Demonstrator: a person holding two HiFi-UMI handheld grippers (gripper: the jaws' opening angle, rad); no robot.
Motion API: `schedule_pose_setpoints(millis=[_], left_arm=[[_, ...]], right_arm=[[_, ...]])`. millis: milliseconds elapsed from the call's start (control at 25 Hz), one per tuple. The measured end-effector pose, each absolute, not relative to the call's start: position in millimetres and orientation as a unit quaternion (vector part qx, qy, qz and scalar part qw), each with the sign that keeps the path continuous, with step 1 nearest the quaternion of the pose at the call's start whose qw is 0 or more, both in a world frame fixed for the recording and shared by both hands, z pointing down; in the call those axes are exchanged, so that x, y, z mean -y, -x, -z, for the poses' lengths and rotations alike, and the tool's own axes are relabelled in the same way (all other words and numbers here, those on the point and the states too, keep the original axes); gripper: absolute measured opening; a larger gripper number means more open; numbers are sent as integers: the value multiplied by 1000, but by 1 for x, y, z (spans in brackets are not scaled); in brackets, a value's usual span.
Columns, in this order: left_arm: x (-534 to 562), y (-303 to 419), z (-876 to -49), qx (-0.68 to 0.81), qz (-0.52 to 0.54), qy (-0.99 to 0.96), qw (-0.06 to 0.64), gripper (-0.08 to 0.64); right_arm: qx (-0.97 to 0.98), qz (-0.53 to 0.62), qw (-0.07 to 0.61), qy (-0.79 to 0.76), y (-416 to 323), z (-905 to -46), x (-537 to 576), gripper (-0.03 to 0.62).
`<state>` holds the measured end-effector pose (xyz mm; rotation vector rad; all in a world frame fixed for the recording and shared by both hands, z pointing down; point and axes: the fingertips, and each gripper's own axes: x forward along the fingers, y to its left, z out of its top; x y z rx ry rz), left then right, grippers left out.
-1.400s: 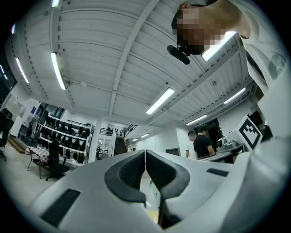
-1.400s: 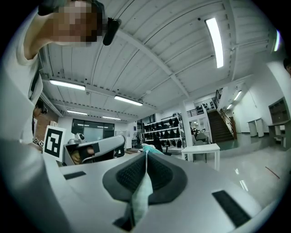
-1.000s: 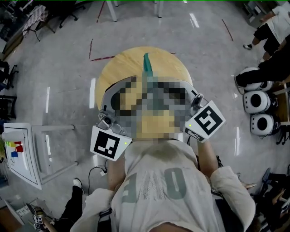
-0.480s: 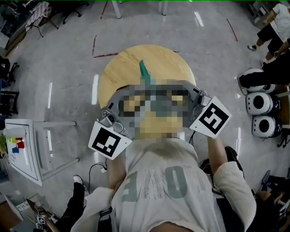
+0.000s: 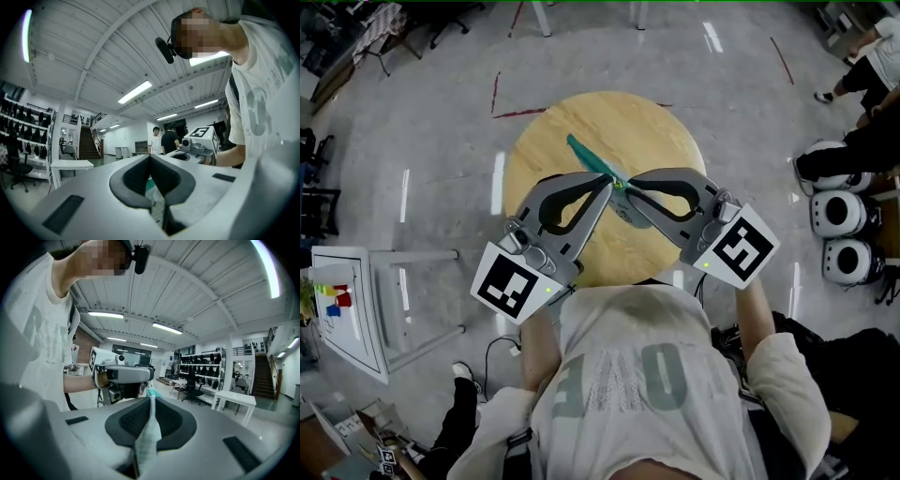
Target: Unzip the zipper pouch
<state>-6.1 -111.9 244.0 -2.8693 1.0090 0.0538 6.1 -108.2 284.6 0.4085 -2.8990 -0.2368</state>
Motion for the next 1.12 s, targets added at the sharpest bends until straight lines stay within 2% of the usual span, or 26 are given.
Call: schedule_pose_setpoints(millis=[120,200,240,320,400,440,800,960,1120], left_arm=[[118,9,-238,-348,-28,936,36,24],[121,10,-236,-356,-27,933,35,25],[122,9,-236,-358,-27,933,35,23],[122,9,-237,-359,-28,932,33,23],[123,9,-239,-365,-24,930,34,23],[124,10,-241,-369,-20,929,34,25],[127,17,-252,-383,-11,923,35,23],[131,25,-261,-399,-12,916,24,23],[142,59,-268,-448,-24,894,2,21]], right_arm=[[974,89,116,-173,-1,-290,111,46],[971,90,129,-180,3,-295,111,158],[969,94,134,-183,5,-296,112,167],[964,106,144,-194,7,-296,114,153],[960,120,152,-203,8,-295,116,59],[958,126,153,-205,7,-295,116,49],[962,126,121,-208,-2,-289,109,35],[967,92,55,-231,-8,-274,109,34],[967,71,38,-242,-21,-266,105,34]])
